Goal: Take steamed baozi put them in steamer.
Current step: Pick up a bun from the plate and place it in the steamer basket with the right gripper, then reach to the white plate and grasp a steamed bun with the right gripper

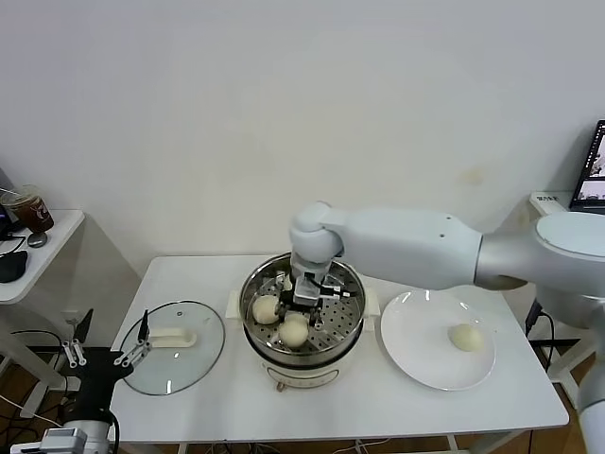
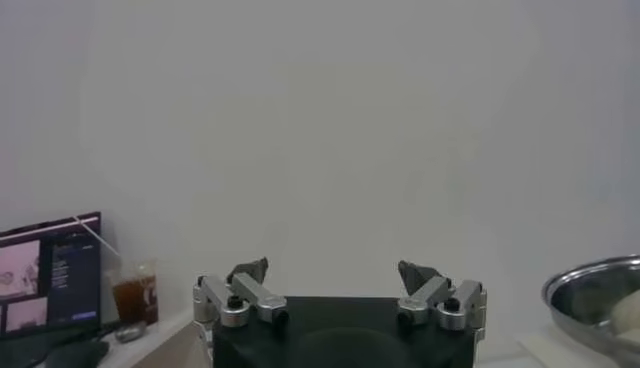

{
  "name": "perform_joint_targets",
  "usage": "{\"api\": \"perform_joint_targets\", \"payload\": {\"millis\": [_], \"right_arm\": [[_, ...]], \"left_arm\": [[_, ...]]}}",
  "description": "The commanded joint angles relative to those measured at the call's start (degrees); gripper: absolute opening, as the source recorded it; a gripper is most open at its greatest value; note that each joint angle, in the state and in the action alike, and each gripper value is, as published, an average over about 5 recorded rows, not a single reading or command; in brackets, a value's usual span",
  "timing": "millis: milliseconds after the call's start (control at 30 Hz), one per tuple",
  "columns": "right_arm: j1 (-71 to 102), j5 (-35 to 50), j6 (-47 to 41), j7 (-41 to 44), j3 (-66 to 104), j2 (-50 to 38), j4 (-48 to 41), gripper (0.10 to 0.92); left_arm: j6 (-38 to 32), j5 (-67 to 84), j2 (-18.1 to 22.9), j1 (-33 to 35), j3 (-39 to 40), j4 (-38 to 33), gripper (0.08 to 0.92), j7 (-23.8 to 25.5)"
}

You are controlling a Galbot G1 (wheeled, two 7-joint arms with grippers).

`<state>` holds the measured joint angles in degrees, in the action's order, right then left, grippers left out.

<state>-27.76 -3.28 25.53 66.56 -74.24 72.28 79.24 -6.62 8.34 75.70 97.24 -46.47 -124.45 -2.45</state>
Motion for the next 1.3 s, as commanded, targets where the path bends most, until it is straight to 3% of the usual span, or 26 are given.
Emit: {"api": "perform_joint_targets", "payload": {"millis": [33, 400, 667, 800, 933, 1067, 1167, 1300], "right_arm": [[0.47, -2.50, 3.36, 0.68, -1.94, 2.52, 0.30, 0.560], [0.84, -3.30, 2.91, 1.07, -1.68, 0.58, 0.49, 0.576], [-2.10, -2.58, 1.66, 0.93, 2.45, -2.55, 0.44, 0.790], [-5.22, -0.62, -0.50, 1.01, 5.68, -7.43, 0.25, 0.821], [-7.97, 4.72, -8.94, 0.80, 7.79, -15.33, 1.13, 0.823], [-8.79, 9.35, -22.70, 1.51, 8.81, -24.49, 3.49, 0.823], [-7.36, 8.79, -34.20, 3.33, 10.44, -31.99, 5.95, 0.823], [-2.88, 5.16, -40.24, 3.84, 12.78, -40.51, 7.39, 0.823]], "left_arm": [[-0.20, 0.05, 0.06, 0.18, -0.21, 0.08, 0.823, -0.04], [-0.21, 0.01, 0.27, 0.07, 0.03, -0.04, 0.823, -0.04], [-0.13, 0.14, 0.07, 0.10, -0.22, -0.36, 0.823, 0.05], [-0.07, 0.22, -0.11, -0.16, -0.27, -0.38, 0.823, 0.07], [-0.03, 0.23, -0.47, -0.58, -0.40, -0.25, 0.823, 0.09], [-0.07, 0.28, -1.01, -0.93, -0.49, 0.12, 0.823, 0.15], [-0.10, 0.30, -1.31, -1.22, -0.22, 0.44, 0.823, 0.19], [-0.14, 0.09, -1.48, -1.63, 0.59, 0.98, 0.823, 0.22]]}}
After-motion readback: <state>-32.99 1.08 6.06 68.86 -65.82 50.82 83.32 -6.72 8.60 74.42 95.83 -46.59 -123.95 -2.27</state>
